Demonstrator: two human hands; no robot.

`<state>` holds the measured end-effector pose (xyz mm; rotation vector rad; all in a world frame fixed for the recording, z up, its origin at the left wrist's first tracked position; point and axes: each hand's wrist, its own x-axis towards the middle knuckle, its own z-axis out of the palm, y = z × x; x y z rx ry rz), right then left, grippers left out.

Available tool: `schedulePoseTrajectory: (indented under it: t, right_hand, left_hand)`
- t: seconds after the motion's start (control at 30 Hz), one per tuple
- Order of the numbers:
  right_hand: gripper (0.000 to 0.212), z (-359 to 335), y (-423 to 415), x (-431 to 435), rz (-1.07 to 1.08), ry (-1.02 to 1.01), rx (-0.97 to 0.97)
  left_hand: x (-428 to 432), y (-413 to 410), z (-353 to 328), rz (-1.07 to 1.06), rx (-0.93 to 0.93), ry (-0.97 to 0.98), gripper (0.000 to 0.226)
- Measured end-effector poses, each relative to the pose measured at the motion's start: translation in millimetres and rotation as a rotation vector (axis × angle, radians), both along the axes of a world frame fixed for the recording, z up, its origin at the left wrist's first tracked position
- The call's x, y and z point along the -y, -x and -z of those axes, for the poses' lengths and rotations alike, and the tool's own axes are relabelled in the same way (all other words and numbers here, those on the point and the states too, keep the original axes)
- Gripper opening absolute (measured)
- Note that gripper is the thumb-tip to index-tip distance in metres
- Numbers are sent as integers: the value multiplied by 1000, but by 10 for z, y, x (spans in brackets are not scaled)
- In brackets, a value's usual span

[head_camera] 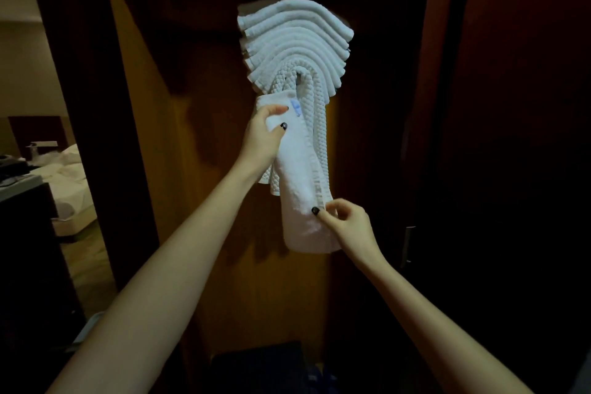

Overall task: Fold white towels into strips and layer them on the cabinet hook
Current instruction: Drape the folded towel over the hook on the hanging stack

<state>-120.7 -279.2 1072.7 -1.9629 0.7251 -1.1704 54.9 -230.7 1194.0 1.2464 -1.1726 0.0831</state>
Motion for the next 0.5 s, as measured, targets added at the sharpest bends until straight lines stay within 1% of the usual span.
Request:
schedulePoseTrajectory:
  t: [0.1,0.17,0.2,0.23,0.37,0.5]
  right_hand:
    - [27,148,13,60,46,41,-269]
    - [34,234,15,102,79,60,-359]
    - [36,263,26,128,95,55,-348]
    - [36,286,51,159,112,43,-298]
    - [39,296,221,269,157,67,-46]
    - [37,199,408,298,99,89,50]
  left_hand:
    - [17,-48,-29,4,-70,44,31]
    - [37,-80,-43,16,-125,58,33]
    - [51,-100,-47,10,-135,51,34]
    - [68,-126,-44,-5,-133,35,36]
    - [90,-251,37,-50,-153,0,40]
    - [129,-341,191,-30,-251,-14,42]
